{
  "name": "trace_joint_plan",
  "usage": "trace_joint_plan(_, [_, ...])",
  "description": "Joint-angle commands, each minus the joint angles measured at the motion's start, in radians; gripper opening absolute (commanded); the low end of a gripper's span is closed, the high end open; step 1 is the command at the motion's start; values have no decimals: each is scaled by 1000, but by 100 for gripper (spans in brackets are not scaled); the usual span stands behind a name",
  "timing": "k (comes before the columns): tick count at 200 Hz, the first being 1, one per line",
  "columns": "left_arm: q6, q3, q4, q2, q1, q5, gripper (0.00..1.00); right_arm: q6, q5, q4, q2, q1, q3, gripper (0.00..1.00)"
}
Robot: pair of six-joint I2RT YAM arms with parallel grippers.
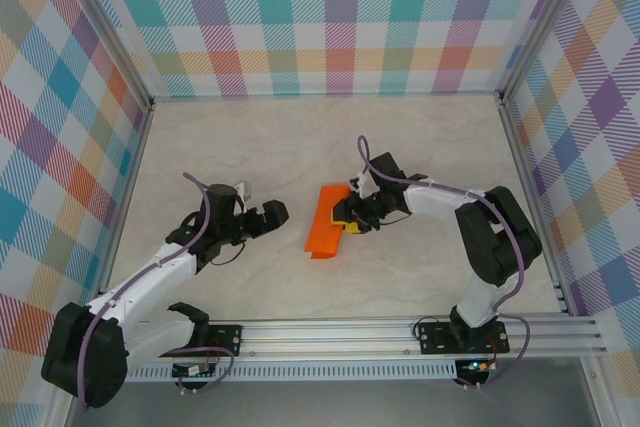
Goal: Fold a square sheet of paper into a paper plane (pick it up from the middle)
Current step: Fold the square sheet of paper in half at the center of the table.
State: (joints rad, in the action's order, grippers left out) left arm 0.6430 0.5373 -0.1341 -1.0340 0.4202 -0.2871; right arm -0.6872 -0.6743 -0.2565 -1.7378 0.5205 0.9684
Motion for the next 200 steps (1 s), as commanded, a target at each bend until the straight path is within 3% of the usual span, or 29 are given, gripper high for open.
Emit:
trace_joint_plan(1, [45, -11, 38, -11, 52, 10, 100, 98, 0, -56, -2, -22, 3, 43])
trace_joint_plan(76, [41, 24, 83, -103, 117, 38, 100, 126, 235, -203, 13, -33, 20, 66])
trace_joint_plan(126, [26, 50, 136, -197, 124, 6, 100, 109, 292, -247, 48, -33, 37, 70])
trace_joint_plan(200, [30, 106, 189, -325, 124, -14, 89, 163, 329, -346, -48, 0, 113, 74])
